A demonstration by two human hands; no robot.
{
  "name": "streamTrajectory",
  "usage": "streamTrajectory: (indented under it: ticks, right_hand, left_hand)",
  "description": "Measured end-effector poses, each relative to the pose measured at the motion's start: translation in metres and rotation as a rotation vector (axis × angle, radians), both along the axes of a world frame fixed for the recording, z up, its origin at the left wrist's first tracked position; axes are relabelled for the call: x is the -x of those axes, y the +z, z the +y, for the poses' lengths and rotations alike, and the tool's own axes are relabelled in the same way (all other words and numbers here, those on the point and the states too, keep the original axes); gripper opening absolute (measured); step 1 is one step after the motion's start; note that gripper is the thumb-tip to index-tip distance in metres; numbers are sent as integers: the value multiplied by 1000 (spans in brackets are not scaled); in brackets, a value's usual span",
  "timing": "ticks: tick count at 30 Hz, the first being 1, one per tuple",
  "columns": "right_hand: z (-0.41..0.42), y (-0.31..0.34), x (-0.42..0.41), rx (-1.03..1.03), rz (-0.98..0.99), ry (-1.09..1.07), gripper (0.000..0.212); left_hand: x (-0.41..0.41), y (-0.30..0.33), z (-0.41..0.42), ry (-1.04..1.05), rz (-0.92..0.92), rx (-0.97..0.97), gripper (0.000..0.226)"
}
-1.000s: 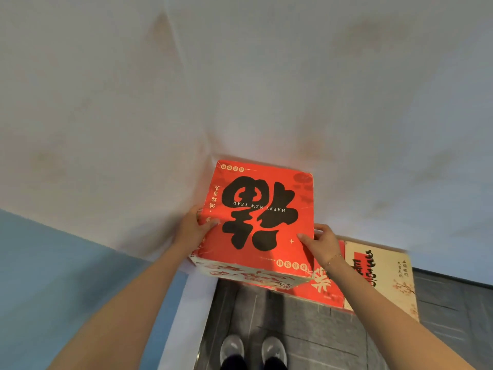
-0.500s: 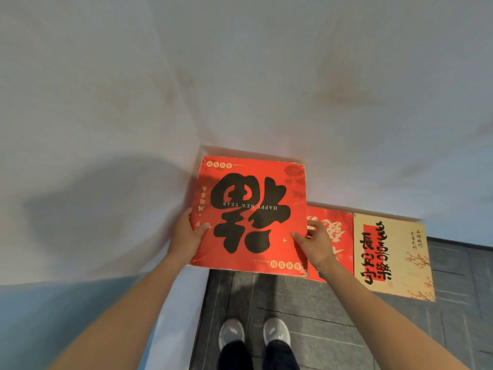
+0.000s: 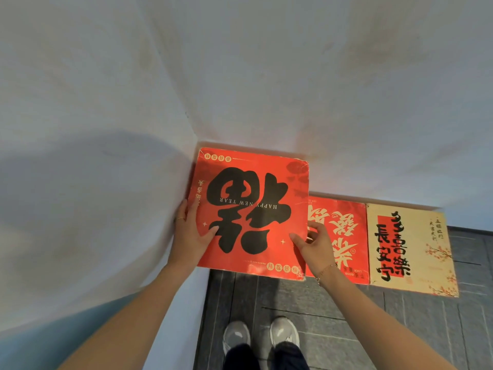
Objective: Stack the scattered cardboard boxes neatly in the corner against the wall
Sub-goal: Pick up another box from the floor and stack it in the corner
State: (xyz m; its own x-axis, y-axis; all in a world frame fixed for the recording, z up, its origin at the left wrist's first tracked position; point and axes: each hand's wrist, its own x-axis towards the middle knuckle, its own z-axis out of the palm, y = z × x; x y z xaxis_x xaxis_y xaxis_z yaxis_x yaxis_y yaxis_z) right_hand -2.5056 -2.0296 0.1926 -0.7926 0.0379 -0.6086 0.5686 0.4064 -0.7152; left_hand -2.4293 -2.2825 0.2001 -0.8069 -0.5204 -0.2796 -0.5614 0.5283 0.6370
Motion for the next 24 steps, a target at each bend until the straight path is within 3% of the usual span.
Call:
streamTrajectory:
  ticks: [10, 18, 24]
  right_hand:
    - [-4, -2, -5, 50, 40, -5, 49]
    - [-5, 2, -7, 155, 25, 108, 59]
    - [-7, 5, -4, 202, 30, 146, 44]
  left_hand:
    - [-14, -10, 5, -158, -17, 248, 80]
    - [-17, -18, 7, -252, -77, 261, 90]
    - [-18, -16, 6, -272, -58, 266, 89]
